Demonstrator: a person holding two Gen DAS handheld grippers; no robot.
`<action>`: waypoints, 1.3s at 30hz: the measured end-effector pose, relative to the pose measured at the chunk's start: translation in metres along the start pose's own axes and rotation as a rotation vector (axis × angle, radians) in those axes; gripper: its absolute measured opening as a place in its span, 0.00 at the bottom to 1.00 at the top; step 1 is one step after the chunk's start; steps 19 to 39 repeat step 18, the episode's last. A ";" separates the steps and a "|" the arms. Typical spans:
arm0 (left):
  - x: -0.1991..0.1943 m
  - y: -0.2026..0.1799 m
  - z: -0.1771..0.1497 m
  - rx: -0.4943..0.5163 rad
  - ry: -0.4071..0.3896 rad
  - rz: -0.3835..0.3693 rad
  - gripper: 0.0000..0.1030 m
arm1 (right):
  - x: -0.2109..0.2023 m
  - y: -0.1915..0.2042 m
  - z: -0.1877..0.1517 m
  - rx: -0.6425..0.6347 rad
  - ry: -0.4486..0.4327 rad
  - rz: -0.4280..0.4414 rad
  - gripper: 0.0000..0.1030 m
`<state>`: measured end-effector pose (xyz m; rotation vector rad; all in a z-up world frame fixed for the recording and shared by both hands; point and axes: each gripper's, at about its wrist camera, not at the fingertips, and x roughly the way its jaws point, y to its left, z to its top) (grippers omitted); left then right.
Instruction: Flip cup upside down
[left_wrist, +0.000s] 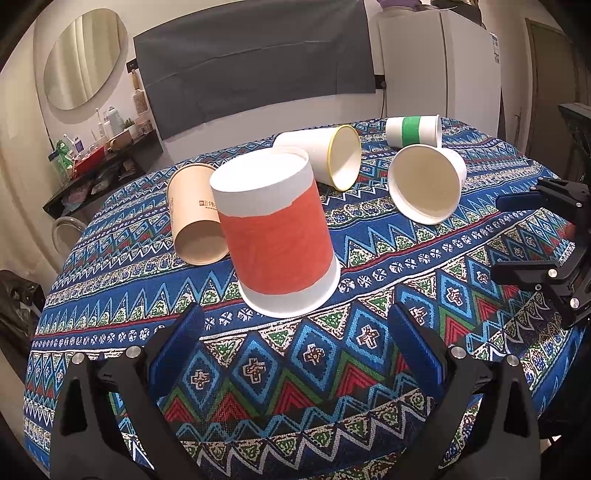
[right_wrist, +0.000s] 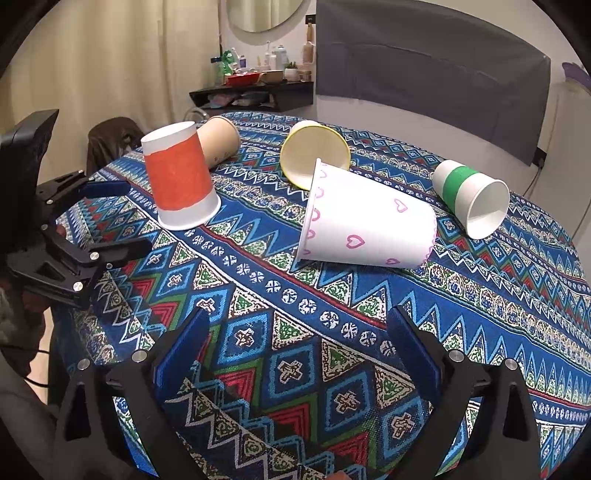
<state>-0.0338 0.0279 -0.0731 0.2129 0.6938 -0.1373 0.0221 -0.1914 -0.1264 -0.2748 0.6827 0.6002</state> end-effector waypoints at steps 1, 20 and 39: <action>0.000 0.000 0.000 0.000 0.004 -0.005 0.94 | 0.000 0.000 0.000 -0.001 0.000 0.000 0.90; 0.000 -0.001 -0.001 0.003 0.003 0.005 0.94 | 0.001 0.002 0.001 -0.008 0.004 0.003 0.90; 0.000 -0.001 -0.001 0.003 0.003 0.005 0.94 | 0.001 0.002 0.001 -0.008 0.004 0.003 0.90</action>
